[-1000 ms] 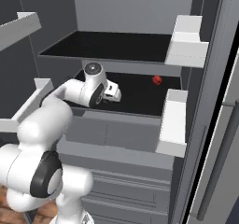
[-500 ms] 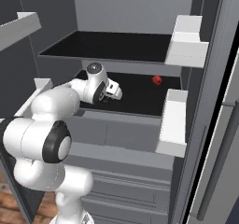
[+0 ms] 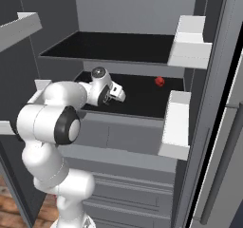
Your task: Take the fish from the fridge and place it on the digital scale on the counter by the fridge. Wait a few seconds for a reading, then move it to the plate on the dining counter.
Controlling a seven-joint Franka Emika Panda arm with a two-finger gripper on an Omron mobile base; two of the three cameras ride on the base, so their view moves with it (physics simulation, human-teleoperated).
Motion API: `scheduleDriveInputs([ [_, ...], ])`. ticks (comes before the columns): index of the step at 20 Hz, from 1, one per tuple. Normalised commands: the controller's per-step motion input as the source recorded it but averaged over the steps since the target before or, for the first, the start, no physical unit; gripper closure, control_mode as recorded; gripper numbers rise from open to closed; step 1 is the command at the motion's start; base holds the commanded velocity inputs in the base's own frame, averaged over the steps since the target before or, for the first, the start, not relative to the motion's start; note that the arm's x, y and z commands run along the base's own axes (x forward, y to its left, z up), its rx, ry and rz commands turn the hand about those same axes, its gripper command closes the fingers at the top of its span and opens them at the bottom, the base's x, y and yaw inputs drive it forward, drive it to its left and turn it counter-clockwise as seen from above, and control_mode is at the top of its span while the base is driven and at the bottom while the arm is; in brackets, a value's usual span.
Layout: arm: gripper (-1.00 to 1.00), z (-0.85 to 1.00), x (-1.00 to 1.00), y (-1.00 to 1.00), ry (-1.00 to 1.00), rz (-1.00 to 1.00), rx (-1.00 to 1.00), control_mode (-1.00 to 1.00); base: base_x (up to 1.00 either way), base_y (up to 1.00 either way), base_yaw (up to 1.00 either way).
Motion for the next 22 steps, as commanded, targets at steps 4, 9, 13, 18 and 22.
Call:
scheduleDriveInputs([
  [4,-1.00,-0.18,0.49,-0.07,0.00,0.00,0.03,-1.00,0.00,0.00,0.00],
  [9,-1.00,-0.29,0.33,-0.15,0.00,-0.02,0.00,-1.00,0.00,0.00,0.00],
  [13,-1.00,-0.45,0.21,-0.09,0.00,-0.04,0.00,-1.00,0.00,0.00,0.00],
  [18,-1.00,-0.48,0.27,-0.04,0.00,-0.03,0.00,-1.00,0.00,0.00,0.00],
  [22,-1.00,-0.57,0.03,-0.04,0.00,-0.04,0.00,-1.00,0.00,0.00,0.00],
])
